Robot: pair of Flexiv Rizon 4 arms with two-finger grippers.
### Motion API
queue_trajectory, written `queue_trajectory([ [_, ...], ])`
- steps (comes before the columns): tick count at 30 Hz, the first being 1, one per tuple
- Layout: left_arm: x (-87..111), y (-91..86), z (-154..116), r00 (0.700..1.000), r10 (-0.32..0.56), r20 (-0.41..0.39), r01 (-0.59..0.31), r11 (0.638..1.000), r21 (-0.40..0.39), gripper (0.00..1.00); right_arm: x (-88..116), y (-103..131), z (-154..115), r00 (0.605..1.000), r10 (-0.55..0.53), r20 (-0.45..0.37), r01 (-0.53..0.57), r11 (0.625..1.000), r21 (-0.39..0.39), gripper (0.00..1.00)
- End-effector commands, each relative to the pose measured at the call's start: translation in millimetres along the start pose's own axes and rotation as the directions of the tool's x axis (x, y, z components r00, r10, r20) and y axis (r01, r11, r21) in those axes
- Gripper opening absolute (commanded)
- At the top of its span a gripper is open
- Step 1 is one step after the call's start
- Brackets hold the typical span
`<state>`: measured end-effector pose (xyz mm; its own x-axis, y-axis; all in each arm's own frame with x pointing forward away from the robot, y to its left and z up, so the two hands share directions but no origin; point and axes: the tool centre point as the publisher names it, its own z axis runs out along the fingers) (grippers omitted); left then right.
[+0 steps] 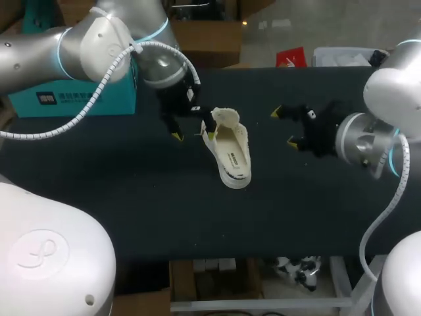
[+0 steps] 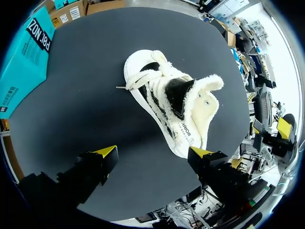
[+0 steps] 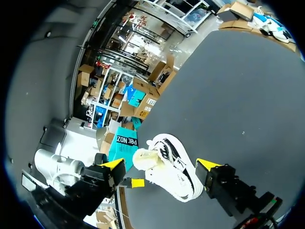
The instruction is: Open the shoe tongue, take the insole out of the shoe, put the insole back into the shoe, and pack the shoe into the shoebox
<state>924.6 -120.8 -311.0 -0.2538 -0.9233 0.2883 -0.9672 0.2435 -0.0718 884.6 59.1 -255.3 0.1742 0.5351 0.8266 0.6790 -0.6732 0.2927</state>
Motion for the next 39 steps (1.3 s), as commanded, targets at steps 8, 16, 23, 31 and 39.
queue_trajectory([
  [8, 33.3, -3.4, 8.8, 0.996, -0.057, 0.063, 0.058, 0.998, -0.01, 1.0, -8.1, 7.9, -7.1, 0.986, 0.0, -0.165, 0.02, 0.993, 0.12, 1.0],
  [16, 38.3, -5.5, 17.1, 0.987, -0.126, 0.099, 0.125, 0.992, 0.015, 1.0, -5.0, 22.6, -9.2, 0.973, -0.02, -0.231, 0.08, 0.964, 0.253, 1.0],
  [23, 37.9, -8.1, 25.0, 0.979, -0.164, 0.117, 0.164, 0.986, 0.007, 1.0, -4.3, 25.7, -10.7, 0.975, -0.021, -0.221, 0.081, 0.96, 0.266, 1.0],
  [31, 38.1, -10.0, 30.2, 0.972, -0.204, 0.12, 0.203, 0.979, 0.015, 0.93, -3.4, 29.5, -11.1, 0.979, -0.033, -0.199, 0.095, 0.945, 0.313, 1.0],
  [39, 41.1, -7.7, 34.9, 0.964, -0.229, 0.132, 0.229, 0.973, 0.018, 0.46, 0.3, 37.6, -9.1, 0.978, -0.091, -0.189, 0.172, 0.864, 0.473, 1.0],
])
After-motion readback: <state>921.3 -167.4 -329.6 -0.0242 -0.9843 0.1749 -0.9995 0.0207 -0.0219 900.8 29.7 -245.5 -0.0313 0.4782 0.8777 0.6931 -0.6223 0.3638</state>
